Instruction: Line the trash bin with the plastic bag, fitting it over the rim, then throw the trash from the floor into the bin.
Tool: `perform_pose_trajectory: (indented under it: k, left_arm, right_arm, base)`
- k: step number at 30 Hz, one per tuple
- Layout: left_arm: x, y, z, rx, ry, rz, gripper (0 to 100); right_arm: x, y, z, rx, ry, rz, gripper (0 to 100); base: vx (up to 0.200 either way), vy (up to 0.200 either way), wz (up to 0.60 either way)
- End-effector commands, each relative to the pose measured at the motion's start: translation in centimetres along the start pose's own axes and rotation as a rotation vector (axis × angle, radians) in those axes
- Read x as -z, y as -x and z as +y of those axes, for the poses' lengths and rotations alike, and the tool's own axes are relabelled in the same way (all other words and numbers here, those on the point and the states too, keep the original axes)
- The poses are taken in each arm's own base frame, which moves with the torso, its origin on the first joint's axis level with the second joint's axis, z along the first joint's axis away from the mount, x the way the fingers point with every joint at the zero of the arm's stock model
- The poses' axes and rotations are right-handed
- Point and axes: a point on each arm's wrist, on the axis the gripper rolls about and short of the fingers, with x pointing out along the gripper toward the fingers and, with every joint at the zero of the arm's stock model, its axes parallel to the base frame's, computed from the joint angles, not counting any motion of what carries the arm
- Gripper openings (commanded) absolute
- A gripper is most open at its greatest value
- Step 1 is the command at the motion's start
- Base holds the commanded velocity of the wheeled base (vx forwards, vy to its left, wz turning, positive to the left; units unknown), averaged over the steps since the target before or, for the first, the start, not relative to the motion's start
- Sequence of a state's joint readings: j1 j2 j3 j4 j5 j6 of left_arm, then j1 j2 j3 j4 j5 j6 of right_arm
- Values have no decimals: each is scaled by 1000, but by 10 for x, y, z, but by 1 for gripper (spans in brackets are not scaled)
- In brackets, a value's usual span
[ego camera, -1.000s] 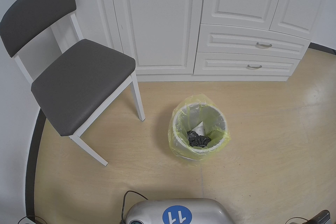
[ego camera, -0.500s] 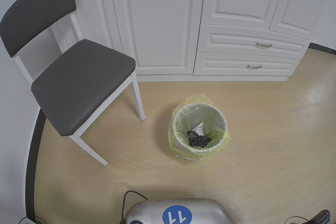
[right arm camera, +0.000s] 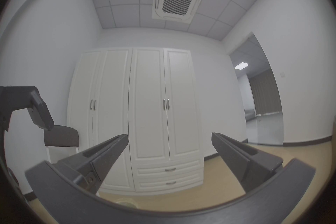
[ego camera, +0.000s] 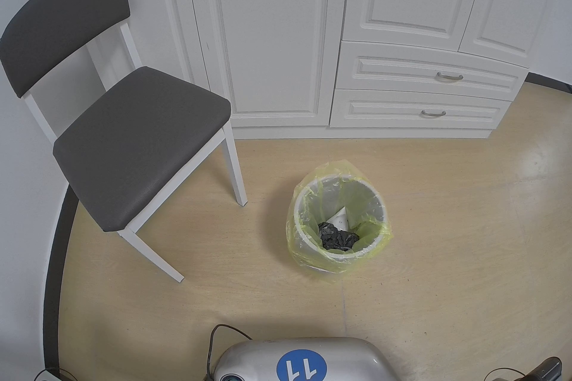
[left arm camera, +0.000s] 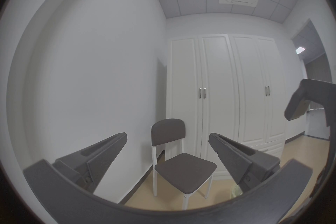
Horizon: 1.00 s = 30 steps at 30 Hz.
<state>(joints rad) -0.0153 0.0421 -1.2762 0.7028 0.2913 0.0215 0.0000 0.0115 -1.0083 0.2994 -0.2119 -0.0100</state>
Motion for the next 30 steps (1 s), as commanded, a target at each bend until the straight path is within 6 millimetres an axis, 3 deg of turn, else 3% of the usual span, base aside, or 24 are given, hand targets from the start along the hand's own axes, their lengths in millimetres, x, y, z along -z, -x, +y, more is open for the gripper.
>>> perform_pose_trajectory:
  k: [1, 8, 11, 15, 18, 19, 20, 21, 30]
  left_arm:
    - [-1, 19, 1, 30, -16, -66, 100]
    - [1, 16, -2, 104, -121, -63, 100]
    - [14, -4, -8, 117, -127, -37, 100]
    - [28, -34, -17, 111, -112, -131, 100]
    - [51, -59, -24, 104, -104, -209, 100]
    - [51, -59, -24, 104, -104, -209, 100]
    - [77, -75, -29, 119, -116, -255, 100]
    - [89, -80, -31, 138, -130, -265, 100]
    - [162, -94, -38, 231, -174, -81, 100]
  right_arm:
    - [-12, 8, -1, -22, 39, -84, 100]
    - [-20, 8, -1, -12, 114, -172, 100]
    - [-15, 2, 0, -7, 106, -196, 100]
    - [-1, -9, 3, -3, 106, -199, 100]
    - [23, -22, 6, -5, 114, -176, 100]
    - [23, -22, 6, -5, 114, -176, 100]
    - [42, -29, 8, -8, 125, -156, 100]
    - [52, -32, 8, -9, 129, -142, 100]
    - [104, -42, 11, -16, 144, -72, 100]
  base:
    - [0, 0, 0]
    - [0, 0, 0]
    - [0, 0, 0]
    - [0, 0, 0]
    - [0, 0, 0]
    - [0, 0, 0]
    - [0, 0, 0]
    - [0, 0, 0]
    - [0, 0, 0]
